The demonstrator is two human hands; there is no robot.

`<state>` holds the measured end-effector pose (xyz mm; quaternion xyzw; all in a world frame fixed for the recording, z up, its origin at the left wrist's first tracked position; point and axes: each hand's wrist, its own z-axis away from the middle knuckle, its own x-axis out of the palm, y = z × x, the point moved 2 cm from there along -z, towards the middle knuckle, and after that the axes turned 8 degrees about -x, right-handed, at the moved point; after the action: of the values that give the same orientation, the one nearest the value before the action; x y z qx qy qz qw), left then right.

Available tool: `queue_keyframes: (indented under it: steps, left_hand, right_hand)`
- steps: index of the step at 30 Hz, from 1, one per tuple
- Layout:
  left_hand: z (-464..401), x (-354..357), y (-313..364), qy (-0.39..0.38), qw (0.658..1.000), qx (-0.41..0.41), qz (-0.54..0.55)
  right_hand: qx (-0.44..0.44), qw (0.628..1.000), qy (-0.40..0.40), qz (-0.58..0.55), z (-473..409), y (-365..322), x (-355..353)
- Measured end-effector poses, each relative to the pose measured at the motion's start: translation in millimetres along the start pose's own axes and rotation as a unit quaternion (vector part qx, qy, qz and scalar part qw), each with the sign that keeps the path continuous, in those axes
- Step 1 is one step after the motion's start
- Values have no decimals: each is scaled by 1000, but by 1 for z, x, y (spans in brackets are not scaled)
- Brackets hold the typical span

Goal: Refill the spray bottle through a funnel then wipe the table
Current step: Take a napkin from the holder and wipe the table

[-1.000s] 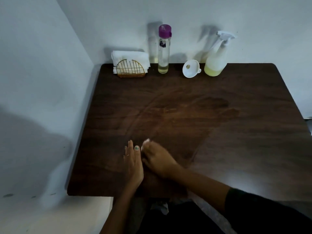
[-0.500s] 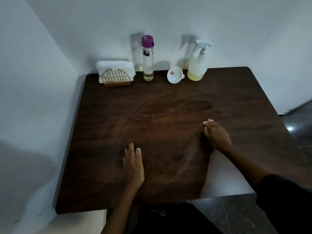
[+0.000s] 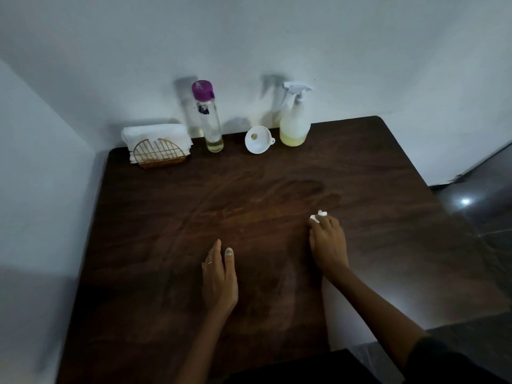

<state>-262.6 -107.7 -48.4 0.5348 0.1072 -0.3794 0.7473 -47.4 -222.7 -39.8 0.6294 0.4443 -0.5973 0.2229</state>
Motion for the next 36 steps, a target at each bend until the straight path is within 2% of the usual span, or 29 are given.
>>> queue_keyframes:
  steps: [5, 8, 10, 13, 15, 17, 19, 20, 22, 25, 29, 32, 36]
  left_hand:
    - [1, 36, 31, 22, 1000, 8, 7]
    - [3, 59, 59, 56, 998, 5, 32]
    - [7, 77, 84, 78, 996, -4, 48]
    - [12, 102, 111, 94, 994, 3, 54]
    - [17, 121, 127, 95, 994, -10, 58]
    - [23, 137, 144, 95, 994, -4, 59]
    - [26, 155, 161, 91, 994, 11, 58]
    - [27, 165, 169, 86, 994, 18, 62]
    - [28, 189, 184, 55, 995, 26, 79]
    - [29, 235, 212, -42, 995, 26, 92]
    - [41, 310, 269, -173, 980, 24, 92]
    - [53, 372, 314, -268, 959, 32, 80]
    - [40, 451, 352, -309, 947, 79, 29]
  right_hand:
    - [9, 999, -37, -37, -20, 30, 2]
    - [-66, 994, -21, -80, -18, 36, 1]
    - [-130, 980, -96, -115, -10, 35, -6]
    - [-306, 920, -193, -154, 30, 13, -17]
    - [-401, 838, -315, -193, 62, 5, -15]
    - [-433, 776, -419, -189, 73, 15, -20]
    - [-441, 753, -428, -234, 66, 35, -33]
    - [-408, 744, -447, -281, 58, 52, -41]
    - [-263, 753, -444, -409, 33, 96, -63]
    - [-19, 745, -357, -563, -2, 180, -83]
    - [241, 697, -181, -651, -35, 288, -103]
    - [337, 656, -56, -673, -49, 358, -106]
    - [411, 596, 50, -688, -62, 427, -98]
